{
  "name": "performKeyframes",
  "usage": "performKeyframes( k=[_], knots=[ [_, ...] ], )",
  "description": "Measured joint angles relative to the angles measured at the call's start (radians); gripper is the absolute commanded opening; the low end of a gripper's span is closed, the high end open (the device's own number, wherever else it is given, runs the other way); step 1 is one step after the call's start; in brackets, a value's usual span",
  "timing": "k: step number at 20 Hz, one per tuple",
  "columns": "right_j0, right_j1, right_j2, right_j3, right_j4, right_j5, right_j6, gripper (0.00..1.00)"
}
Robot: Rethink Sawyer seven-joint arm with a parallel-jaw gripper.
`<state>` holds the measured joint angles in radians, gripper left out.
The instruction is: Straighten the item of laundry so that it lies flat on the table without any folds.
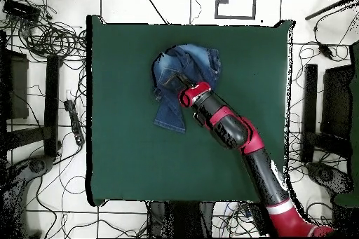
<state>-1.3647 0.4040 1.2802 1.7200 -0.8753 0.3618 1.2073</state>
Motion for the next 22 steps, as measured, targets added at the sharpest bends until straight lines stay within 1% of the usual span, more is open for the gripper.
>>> performKeyframes(
  k=[5, 10, 15, 22],
  knots=[
    [-0.008, -0.053, 0.001, 0.013, 0.032, 0.056, -0.008, 0.00],
    [-0.028, -0.076, 0.004, 0.014, 0.082, 0.120, -0.008, 0.00],
    [-0.048, -0.076, 0.006, 0.014, 0.118, 0.166, -0.008, 0.00],
    [-0.050, -0.077, 0.007, 0.014, 0.126, 0.203, -0.008, 0.00]
  ],
)
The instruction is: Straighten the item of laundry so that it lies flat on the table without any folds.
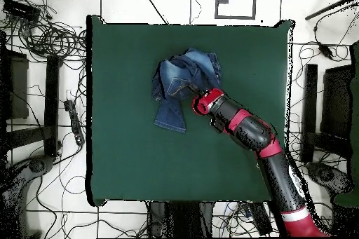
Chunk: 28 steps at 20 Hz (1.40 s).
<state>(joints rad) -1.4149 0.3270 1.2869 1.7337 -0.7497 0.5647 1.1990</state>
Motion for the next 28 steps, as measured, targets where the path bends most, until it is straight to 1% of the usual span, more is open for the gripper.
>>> performKeyframes(
  k=[7, 17, 28],
  knots=[
    [0.002, -0.022, 0.000, 0.000, 0.030, 0.069, 0.000, 0.00],
    [0.003, -0.086, 0.011, 0.001, 0.118, 0.209, 0.000, 0.00],
    [0.002, -0.117, 0.012, -0.001, 0.163, 0.287, 0.000, 0.00]
  ],
)
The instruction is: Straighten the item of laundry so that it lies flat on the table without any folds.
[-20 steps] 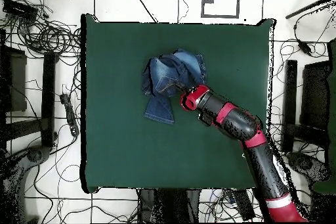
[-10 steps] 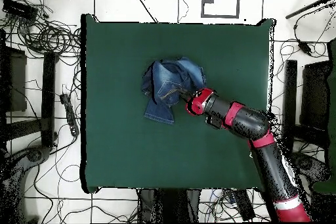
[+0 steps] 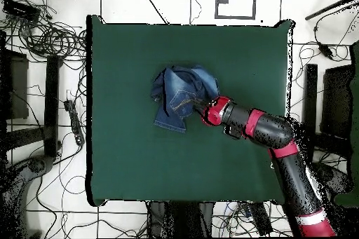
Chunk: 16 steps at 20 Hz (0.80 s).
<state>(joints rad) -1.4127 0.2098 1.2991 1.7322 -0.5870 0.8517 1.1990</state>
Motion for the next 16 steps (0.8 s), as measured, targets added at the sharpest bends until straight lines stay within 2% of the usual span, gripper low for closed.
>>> performKeyframes(
  k=[16],
  knots=[
    [0.000, 0.001, 0.016, -0.013, 0.060, 0.108, 0.000, 0.00]
  ],
)
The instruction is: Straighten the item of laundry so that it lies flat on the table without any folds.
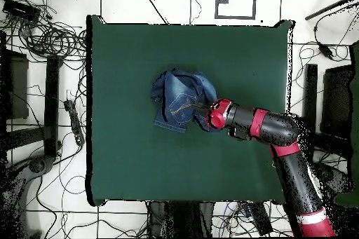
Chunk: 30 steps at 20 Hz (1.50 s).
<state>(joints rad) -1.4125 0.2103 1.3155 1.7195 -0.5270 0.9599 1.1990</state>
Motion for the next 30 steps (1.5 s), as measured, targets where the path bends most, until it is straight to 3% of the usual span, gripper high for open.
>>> performKeyframes(
  k=[20, 30],
  knots=[
    [0.000, 0.000, 0.013, -0.011, 0.052, 0.156, 0.000, 0.00],
    [0.000, 0.009, 0.013, -0.020, 0.126, 0.215, 0.000, 0.00]
  ],
)
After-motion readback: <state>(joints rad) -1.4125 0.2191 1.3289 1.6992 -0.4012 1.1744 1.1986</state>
